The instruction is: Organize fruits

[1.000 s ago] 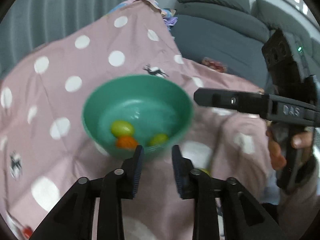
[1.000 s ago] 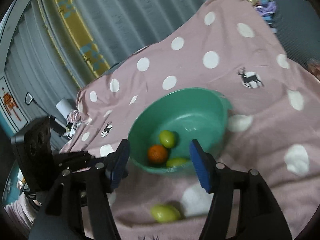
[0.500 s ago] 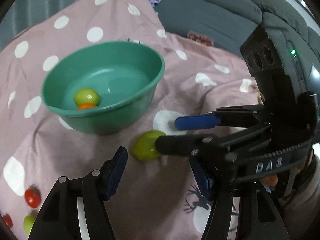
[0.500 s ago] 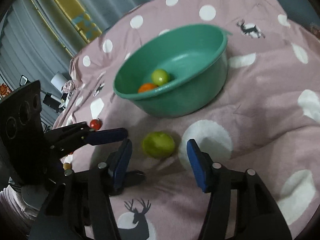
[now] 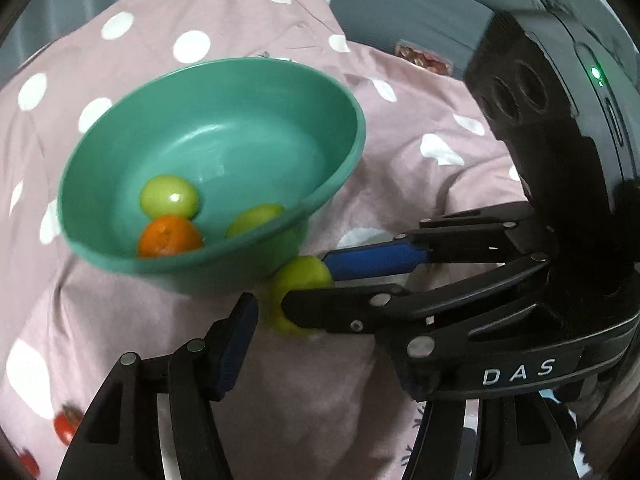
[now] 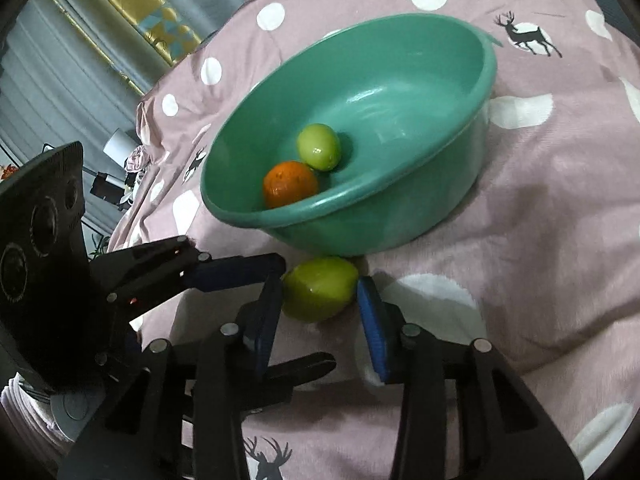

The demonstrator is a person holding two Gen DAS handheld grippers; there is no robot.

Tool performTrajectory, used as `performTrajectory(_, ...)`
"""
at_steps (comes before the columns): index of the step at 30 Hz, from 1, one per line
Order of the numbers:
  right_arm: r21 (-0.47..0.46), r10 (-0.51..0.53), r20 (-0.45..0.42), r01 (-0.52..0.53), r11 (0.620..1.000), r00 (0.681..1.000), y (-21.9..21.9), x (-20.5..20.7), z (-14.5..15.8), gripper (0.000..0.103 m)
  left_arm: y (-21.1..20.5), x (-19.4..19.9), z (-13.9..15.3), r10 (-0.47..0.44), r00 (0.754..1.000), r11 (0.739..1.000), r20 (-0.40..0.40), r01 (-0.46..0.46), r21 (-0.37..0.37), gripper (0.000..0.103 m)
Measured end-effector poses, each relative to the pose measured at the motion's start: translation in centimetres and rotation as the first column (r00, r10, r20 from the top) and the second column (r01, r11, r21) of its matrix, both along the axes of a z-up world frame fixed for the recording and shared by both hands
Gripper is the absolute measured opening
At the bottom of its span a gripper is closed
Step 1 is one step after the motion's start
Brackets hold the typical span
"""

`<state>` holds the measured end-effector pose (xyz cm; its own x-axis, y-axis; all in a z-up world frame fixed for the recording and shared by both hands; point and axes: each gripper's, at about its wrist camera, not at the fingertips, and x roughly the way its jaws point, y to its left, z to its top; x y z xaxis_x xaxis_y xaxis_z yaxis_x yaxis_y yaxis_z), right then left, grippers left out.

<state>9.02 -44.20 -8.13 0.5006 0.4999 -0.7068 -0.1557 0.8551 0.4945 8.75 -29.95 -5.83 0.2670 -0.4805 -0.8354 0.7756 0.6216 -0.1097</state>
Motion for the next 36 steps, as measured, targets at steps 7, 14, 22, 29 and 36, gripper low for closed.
performTrajectory(7, 0.027, 0.046, -0.012, -0.045, 0.999, 0.999, 0.3, 0.2, -0.8, 0.041, -0.3, 0.4, -1.0, -0.017, 1.0, 0.998, 0.009, 0.016, 0.062, 0.047)
performTrajectory(14, 0.034, 0.059, 0.096, -0.062, 0.997, 0.994, 1.4, -3.2, 1.9, 0.038, 2.2, -3.0, 1.6, -0.027, 0.994, 0.999, 0.108, 0.022, 0.044, 0.034)
performTrajectory(22, 0.005, 0.047, 0.277, -0.051, 0.999, 0.96, 2.0, -4.5, 8.0, 0.038, 3.5, -3.7, 7.6, -0.003, 0.964, 1.0, 0.265, 0.009, -0.02, 0.034)
performTrajectory(29, 0.048, -0.045, 0.247, 0.034, 0.998, 0.968, 0.5, 0.8, 8.9, 0.055, 1.5, 1.7, 7.9, 0.093, 0.965, 0.996, 0.246, -0.089, -0.027, 0.046)
performTrajectory(36, 0.291, -0.209, 0.239, 0.135, 0.947, 0.948, -1.6, -2.3, 7.4, 0.069, 6.8, 0.2, 8.0, 0.184, 0.953, 0.983, 0.239, -0.179, -0.041, 0.095)
